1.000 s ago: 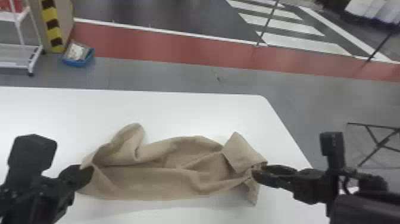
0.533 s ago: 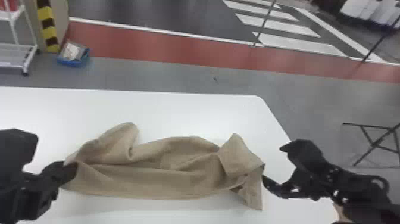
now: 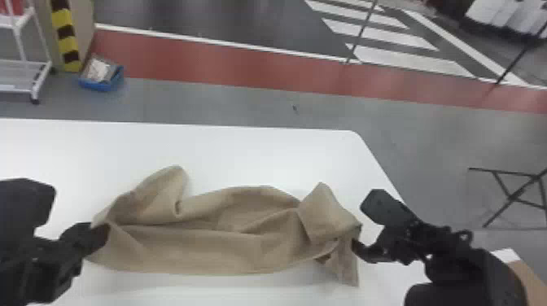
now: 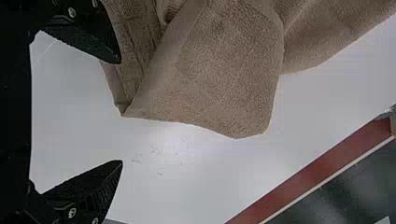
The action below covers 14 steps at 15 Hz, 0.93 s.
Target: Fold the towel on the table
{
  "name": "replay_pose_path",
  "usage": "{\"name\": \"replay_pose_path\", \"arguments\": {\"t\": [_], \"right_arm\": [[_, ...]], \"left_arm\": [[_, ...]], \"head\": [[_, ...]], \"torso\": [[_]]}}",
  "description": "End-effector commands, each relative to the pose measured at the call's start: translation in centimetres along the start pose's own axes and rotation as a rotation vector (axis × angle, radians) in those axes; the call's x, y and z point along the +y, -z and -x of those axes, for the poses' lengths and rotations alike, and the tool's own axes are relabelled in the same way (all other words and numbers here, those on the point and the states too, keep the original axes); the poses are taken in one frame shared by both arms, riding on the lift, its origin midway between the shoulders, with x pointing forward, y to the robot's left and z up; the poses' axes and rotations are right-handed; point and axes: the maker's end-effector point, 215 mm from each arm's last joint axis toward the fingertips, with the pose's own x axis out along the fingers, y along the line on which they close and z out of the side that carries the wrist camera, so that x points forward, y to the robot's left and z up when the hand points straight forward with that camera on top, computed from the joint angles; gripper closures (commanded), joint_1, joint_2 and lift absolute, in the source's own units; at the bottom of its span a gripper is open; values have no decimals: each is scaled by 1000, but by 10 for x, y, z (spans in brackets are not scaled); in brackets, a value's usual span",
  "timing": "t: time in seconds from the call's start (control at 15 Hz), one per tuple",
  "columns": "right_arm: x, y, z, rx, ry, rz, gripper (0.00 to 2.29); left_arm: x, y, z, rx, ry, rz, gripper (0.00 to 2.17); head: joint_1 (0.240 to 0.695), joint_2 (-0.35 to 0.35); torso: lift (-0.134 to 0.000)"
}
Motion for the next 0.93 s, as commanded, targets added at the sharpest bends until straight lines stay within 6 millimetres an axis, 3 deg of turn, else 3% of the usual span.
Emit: {"name": "replay_pose_path", "arguments": {"t": [0.0, 0.13, 0.2, 0.27, 0.33, 0.53, 0.67, 0.87], "right_arm": [[-12, -7, -2, -11, 16, -61, 248], [-17, -5, -8, -1, 18, -84, 606], [-15, -1, -13, 13, 5, -79, 1106], [-13, 0, -19, 20, -3, -78, 1774], [-12, 3, -24, 25, -9, -79, 2169], [-26, 5, -28, -11, 32, -36, 2253], [-48, -2, -19, -57, 122, 4, 2253], [-91, -49, 21, -189, 316, 192, 2253]], "left_arm": [[0, 2, 1, 4, -2, -1, 1420], [0, 3, 1, 5, -2, -1, 1420], [-1, 4, 1, 6, 0, 0, 1420], [-1, 5, 1, 7, 0, 1, 1420], [-1, 5, 1, 7, 0, 1, 1420], [12, 5, 4, 3, -20, 12, 1420], [29, 2, 8, -6, -36, 36, 1420], [58, -1, 21, -28, -70, 82, 1420]], "head": [[695, -350], [695, -350], [695, -350], [695, -350], [695, -350], [695, -350], [695, -350], [695, -350]], "torso": [[-124], [-124], [-124], [-124], [-124], [-124], [-124], [-124]]}}
